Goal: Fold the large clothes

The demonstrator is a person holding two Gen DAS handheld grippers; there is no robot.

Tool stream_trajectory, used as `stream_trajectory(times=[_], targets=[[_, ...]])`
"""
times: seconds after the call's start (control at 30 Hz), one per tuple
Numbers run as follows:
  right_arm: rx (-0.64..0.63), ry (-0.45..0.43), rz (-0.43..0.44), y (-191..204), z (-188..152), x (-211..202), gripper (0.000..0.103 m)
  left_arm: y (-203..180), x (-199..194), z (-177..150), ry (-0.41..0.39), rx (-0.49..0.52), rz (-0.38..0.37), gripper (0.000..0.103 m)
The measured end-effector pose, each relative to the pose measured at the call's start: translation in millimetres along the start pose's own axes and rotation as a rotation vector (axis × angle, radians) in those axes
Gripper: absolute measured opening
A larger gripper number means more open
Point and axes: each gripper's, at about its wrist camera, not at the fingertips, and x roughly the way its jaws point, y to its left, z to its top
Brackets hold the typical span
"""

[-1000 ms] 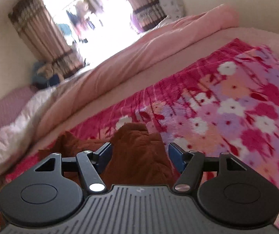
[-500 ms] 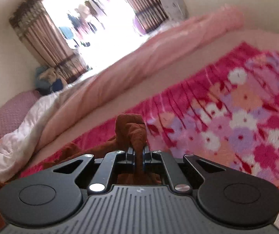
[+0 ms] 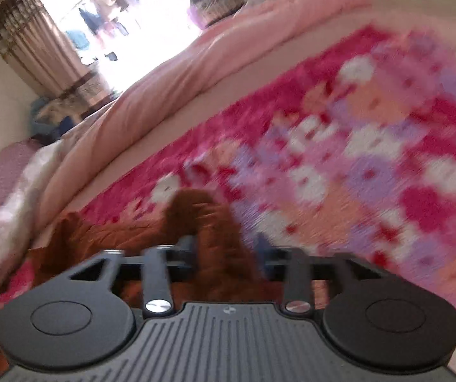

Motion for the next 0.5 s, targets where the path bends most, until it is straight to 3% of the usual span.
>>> stream_trajectory(times=[0.1,0.2,0.33,0.4,0.5], targets=[[-0.087,-0.089,0.012,21,-3,-39,0.063,-30,-33,-9,-0.03,0.053,-0.098,0.058],[-0.177,-0.147,0.124,61,-21,-74,0.058,-79,-60,-45,-0.057,0.147,-0.192,0.058],[-0.305,-0.101,0.293,124,-69,-91,0.041,-126,-63,-102,-0.008,0.208,-0.299,0.058],[-0.346,-0.043,0.344,147,-95,-86,0.034,-140,-52,-123,0.03,0.223,-0.302,0.058],[-0.375,0.044,0.378,163,-125,-70,0.033,-145,-39,-144,0.064,0.249,-0.259,0.058]])
